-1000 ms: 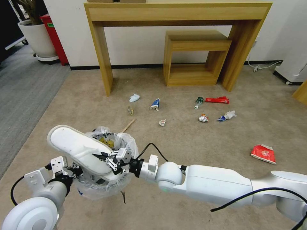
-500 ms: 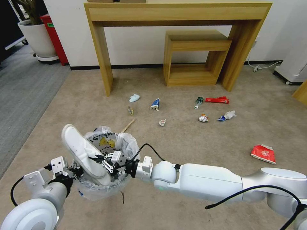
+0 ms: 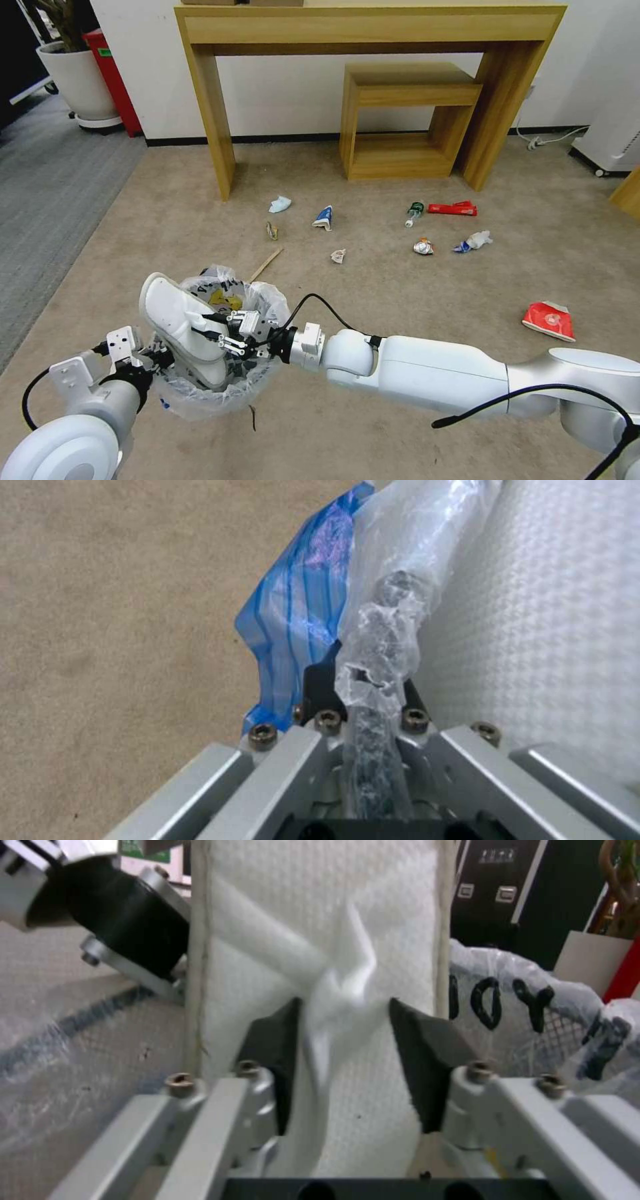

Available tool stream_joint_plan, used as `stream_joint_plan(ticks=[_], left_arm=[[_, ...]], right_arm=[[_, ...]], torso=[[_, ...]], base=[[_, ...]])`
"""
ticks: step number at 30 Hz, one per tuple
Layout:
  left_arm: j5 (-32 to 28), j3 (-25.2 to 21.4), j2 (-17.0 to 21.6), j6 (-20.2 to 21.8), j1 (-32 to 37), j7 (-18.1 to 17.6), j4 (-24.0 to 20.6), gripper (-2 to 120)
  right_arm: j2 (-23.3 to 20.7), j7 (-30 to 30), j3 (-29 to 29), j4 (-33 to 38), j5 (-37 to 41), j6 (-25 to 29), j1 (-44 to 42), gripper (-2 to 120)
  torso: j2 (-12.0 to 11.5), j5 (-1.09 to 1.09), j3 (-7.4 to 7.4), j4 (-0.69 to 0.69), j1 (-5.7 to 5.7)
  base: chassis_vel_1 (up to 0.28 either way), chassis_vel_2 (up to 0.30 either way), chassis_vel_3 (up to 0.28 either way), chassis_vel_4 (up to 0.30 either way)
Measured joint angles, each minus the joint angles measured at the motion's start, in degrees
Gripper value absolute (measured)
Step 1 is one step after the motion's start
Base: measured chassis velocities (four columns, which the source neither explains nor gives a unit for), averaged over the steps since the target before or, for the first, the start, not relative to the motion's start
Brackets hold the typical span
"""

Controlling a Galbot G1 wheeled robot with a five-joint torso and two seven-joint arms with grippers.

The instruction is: Pick up the trash bin and place the garbage on the floor into it.

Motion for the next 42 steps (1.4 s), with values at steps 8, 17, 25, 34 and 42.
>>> stream_joint_plan(ticks=[8,17,25,34,42], left_arm=[[-0.4,-0.9,0.1,0.0,0.2,-0.2,0.6,0],[-0.7,-2.0,0.3,0.0,0.5,-0.6,2.2,0],[-0.6,-2.0,0.2,0.0,0.5,-0.6,2.5,0],[-0.2,-2.4,0.0,0.6,0.4,-0.5,3.0,0],[0.8,-4.4,-0.9,1.1,2.6,1.0,2.9,0]], right_arm=[[-0.7,0.1,0.3,2.7,1.8,-0.6,0.8,74],[-3.4,0.1,2.0,5.2,2.4,-0.7,1.2,99],[-7.1,3.4,9.4,9.9,6.8,-3.4,-0.1,100],[-13.2,12.2,23.8,17.2,14.1,-10.2,-2.8,100],[-20.6,18.1,42.8,21.6,16.4,-15.3,-14.3,100]], torso=[[0.0,0.00,0.00,0.00,0.00],[0.0,0.00,0.00,0.00,0.00],[0.0,0.00,0.00,0.00,0.00],[0.0,0.02,0.00,0.01,0.00],[0.0,0.02,0.00,0.00,0.00]], base=[[0.000,0.000,0.000,0.000],[0.000,0.000,0.000,0.000],[0.000,0.000,0.000,0.000],[0.000,0.000,0.000,0.000],[0.000,0.000,0.000,0.000]])
